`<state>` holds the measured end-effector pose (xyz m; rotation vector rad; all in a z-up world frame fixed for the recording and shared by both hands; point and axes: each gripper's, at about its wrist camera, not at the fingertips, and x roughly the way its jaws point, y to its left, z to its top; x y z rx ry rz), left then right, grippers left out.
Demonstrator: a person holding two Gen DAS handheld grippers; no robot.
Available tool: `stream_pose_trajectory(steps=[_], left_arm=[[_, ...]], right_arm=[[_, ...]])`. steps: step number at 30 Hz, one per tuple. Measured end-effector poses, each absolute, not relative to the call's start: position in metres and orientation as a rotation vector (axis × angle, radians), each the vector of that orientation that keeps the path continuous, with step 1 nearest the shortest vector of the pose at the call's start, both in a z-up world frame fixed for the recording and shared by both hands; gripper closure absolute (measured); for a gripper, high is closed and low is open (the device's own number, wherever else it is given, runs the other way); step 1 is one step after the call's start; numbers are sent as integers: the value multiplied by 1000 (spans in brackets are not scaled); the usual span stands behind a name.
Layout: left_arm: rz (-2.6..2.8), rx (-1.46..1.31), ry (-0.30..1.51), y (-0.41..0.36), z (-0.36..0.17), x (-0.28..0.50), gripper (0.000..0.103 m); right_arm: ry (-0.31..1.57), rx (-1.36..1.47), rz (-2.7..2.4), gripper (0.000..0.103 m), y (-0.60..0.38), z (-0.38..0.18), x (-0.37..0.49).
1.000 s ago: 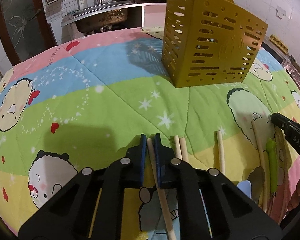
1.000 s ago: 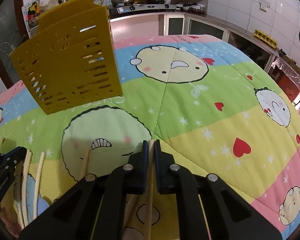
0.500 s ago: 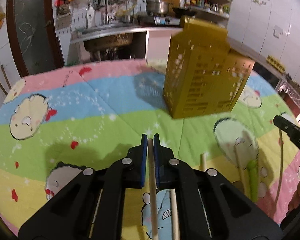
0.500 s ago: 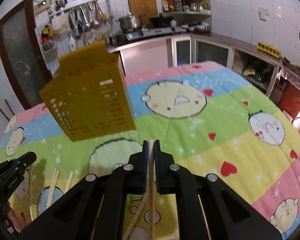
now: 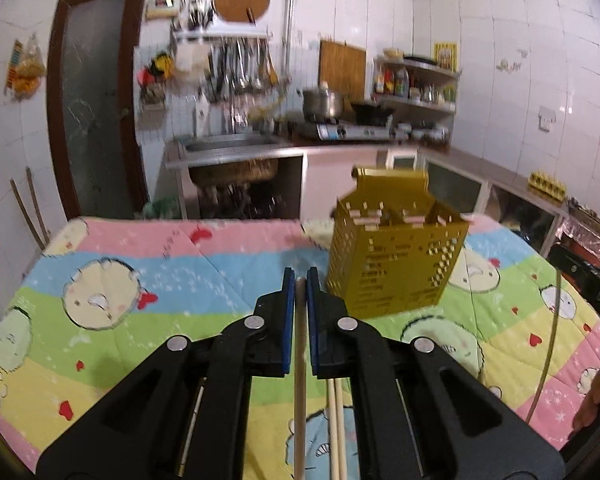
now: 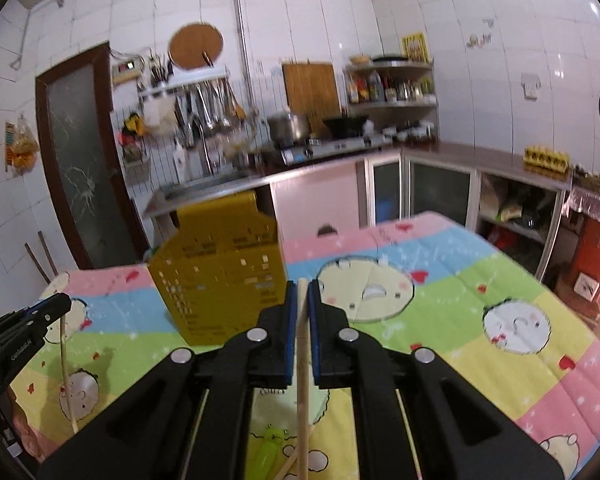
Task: Organize utensils
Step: 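Lift the left tool's chopstick over the yellow holder while the right tool carries its chopstick there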
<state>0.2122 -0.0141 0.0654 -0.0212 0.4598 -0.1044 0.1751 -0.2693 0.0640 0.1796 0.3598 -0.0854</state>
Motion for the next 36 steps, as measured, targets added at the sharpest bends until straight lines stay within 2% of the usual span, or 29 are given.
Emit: stream_pose_trajectory(steps=[9, 19, 36], left_arm=[[-75, -43, 375, -2, 67, 189, 98], [-108, -65, 305, 0, 93, 179, 98], [-137, -90, 234, -18, 123, 230, 98]], right_arm=[[288, 159, -87, 97, -265, 67, 153], [200, 147, -100, 97, -266, 89, 148], [132, 83, -91, 97, -259, 120, 188]])
